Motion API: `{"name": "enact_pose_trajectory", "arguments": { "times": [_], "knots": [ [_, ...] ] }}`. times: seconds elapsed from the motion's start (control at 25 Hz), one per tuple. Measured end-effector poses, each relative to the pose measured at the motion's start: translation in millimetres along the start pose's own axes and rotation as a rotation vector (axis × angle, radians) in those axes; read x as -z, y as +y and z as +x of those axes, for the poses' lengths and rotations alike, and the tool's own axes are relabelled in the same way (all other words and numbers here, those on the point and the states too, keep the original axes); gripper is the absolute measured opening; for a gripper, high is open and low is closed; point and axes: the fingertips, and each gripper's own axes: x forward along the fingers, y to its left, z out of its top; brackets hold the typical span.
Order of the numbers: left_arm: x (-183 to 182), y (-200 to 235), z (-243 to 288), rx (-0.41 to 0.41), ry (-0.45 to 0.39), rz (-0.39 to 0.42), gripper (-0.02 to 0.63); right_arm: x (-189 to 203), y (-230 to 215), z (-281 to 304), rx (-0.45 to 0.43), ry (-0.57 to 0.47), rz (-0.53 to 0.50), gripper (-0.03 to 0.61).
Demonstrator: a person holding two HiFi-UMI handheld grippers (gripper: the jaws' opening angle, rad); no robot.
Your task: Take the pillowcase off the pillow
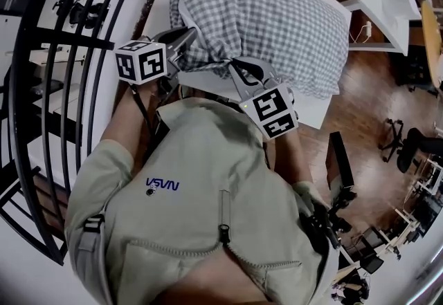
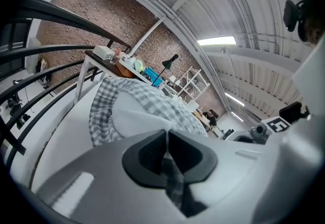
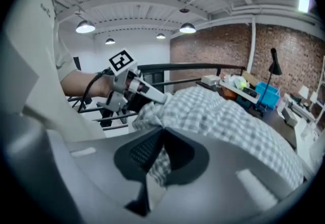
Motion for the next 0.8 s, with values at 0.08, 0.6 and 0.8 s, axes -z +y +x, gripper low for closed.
{"name": "enact_pose_trajectory", "arguments": {
  "times": [0.08, 0.6, 0.8],
  "knots": [
    [-0.3, -1.1, -0.7, -0.005, -0.002, 0.01, 0.021, -21.2, 7.9, -4.5, -0.013, -0.05, -0.032, 0.023],
    [5.4, -16.8, 1.6, 0.028, 0.024, 0.061, 0.018, -20.1, 49.7, 77.5, -0.096, 0.106, -0.248, 0.102],
    [-8.6, -9.9, -6.5, 0.011, -0.014, 0.05, 0.017, 3.3, 81.6, 68.1, -0.23, 0.198, -0.316, 0.011]
  ]
}}
